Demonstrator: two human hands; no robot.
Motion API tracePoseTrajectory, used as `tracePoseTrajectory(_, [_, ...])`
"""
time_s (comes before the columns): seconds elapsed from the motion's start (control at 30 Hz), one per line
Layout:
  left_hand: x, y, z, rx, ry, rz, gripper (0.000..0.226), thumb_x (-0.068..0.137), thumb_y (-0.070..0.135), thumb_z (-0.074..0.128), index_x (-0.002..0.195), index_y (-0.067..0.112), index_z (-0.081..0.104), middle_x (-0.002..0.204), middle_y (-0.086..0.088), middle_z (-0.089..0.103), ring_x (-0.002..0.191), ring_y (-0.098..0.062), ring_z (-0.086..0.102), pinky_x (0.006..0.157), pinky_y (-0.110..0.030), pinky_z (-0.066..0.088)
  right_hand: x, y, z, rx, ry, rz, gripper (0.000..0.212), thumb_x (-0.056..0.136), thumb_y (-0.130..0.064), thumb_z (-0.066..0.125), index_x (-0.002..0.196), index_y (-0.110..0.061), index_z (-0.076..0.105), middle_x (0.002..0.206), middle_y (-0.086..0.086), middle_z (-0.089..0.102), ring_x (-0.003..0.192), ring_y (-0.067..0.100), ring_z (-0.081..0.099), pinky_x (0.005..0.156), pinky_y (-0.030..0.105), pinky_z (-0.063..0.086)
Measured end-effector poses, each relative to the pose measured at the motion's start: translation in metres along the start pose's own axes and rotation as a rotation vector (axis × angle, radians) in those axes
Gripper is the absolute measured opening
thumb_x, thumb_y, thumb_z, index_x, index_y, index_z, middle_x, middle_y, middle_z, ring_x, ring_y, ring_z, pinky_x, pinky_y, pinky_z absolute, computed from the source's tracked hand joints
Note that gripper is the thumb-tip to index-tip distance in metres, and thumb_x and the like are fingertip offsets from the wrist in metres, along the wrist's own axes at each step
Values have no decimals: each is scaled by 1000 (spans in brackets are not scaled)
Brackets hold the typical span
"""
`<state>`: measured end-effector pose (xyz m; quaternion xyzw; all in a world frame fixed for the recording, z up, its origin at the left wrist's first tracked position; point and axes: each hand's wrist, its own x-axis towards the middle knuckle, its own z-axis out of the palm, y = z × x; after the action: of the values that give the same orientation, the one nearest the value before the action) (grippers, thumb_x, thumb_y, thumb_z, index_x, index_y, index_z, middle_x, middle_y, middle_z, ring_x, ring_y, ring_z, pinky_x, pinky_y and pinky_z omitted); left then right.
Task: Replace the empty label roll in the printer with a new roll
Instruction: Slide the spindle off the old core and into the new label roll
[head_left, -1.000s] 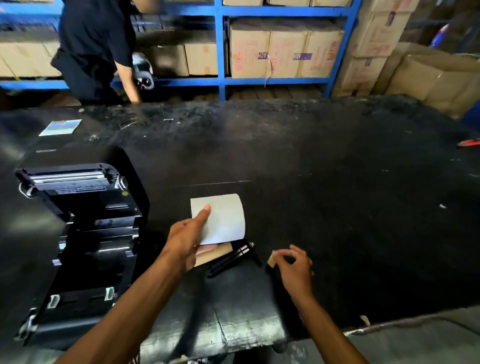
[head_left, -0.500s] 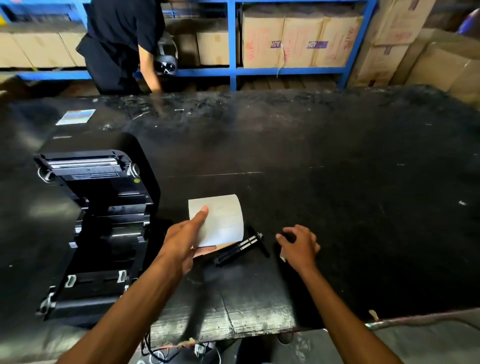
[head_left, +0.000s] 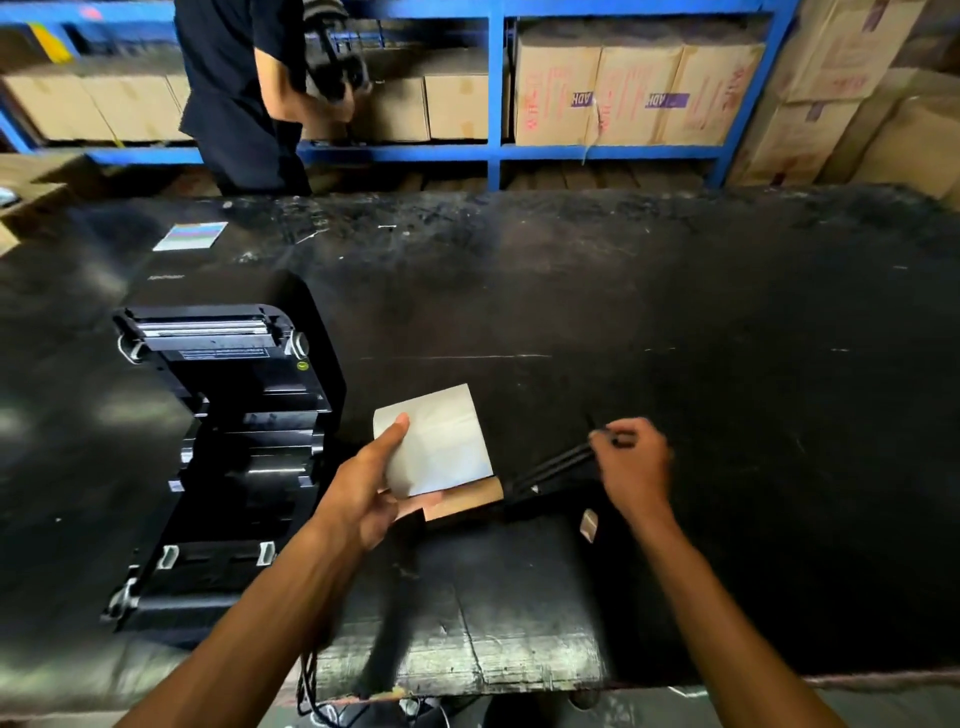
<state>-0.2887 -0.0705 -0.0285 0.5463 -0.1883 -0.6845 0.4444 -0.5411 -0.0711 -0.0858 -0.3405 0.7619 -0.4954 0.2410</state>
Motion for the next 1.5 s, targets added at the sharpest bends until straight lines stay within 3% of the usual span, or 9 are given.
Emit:
tracePoseTrajectory(0.07, [2, 1, 1, -21, -4, -1, 21, 83, 30, 68, 92, 12, 62, 95, -10, 66, 91, -28, 65, 77, -55, 56, 15, -9, -9, 130, 82, 37, 15, 80, -10, 69, 93, -5, 63, 88, 14, 68, 75, 22, 63, 68, 29, 48])
tracePoseTrajectory(0.2, [6, -1, 9, -109, -54, -18, 20, 85, 28, 65, 94, 11, 60, 98, -11, 63, 95, -30, 63, 91, -59, 47, 17, -26, -3, 381, -1, 139, 20, 86, -10, 65, 103, 0, 60, 91, 17, 68, 67, 17, 67, 62, 25, 56])
tracePoseTrajectory(0.43, [12, 8, 19, -106, -157, 43, 35, 83, 33, 65, 112, 13, 59, 106, -9, 66, 102, -29, 63, 85, -56, 52, 18, -36, 1, 518, -14, 191, 18, 89, -10, 62, 104, -3, 56, 101, 21, 66, 72, 16, 67, 61, 22, 59])
tracePoseTrajectory(0.63, [20, 13, 21, -28, -221, 259, 64, 67, 36, 75, 124, 15, 54, 122, -11, 66, 109, -30, 64, 76, -48, 58, 4, -67, -9, 459, 146, -334, 21, 87, -11, 63, 106, -16, 57, 94, -11, 64, 89, 13, 67, 76, 23, 56])
tracePoseTrajectory(0.8, [22, 28, 27, -50, -260, 346, 94, 43, 47, 90, 125, 15, 56, 123, -10, 67, 108, -28, 66, 78, -49, 57, 10, -89, -6, 535, 143, -296, 21, 87, -12, 63, 106, -19, 56, 93, -11, 61, 88, 7, 67, 73, 20, 59])
tracePoseTrajectory(0.97, [23, 37, 24, -61, -310, 390, 88, 49, 46, 88, 126, 18, 56, 127, -9, 65, 112, -28, 64, 81, -50, 57, 8, -100, -4, 531, 133, -453, 24, 86, -6, 63, 105, -18, 55, 92, -15, 62, 86, -7, 65, 77, 15, 54])
tracePoseTrajectory(1.27, [18, 34, 28, -68, -374, 359, 83, 52, 47, 87, 125, 21, 58, 126, -9, 65, 114, -29, 63, 81, -49, 57, -7, -102, 18, 482, -85, -496, 26, 87, -9, 63, 109, -21, 58, 96, -14, 65, 89, -3, 65, 77, 13, 51])
tracePoseTrajectory(1.37, [15, 29, 34, -40, -343, 381, 74, 58, 43, 83, 123, 17, 58, 126, -12, 65, 112, -30, 64, 80, -48, 57, -25, -94, 30, 372, -268, -511, 23, 89, -33, 57, 112, -36, 56, 109, -19, 62, 103, -4, 61, 86, 19, 52])
tracePoseTrajectory(1.5, [15, 23, 34, -30, -284, 406, 65, 67, 35, 78, 123, 13, 54, 129, -14, 61, 112, -31, 63, 82, -52, 56, -28, -94, 28, 299, -334, -411, 37, 87, -57, 36, 119, -46, 50, 130, -8, 57, 120, 3, 52, 103, 36, 46])
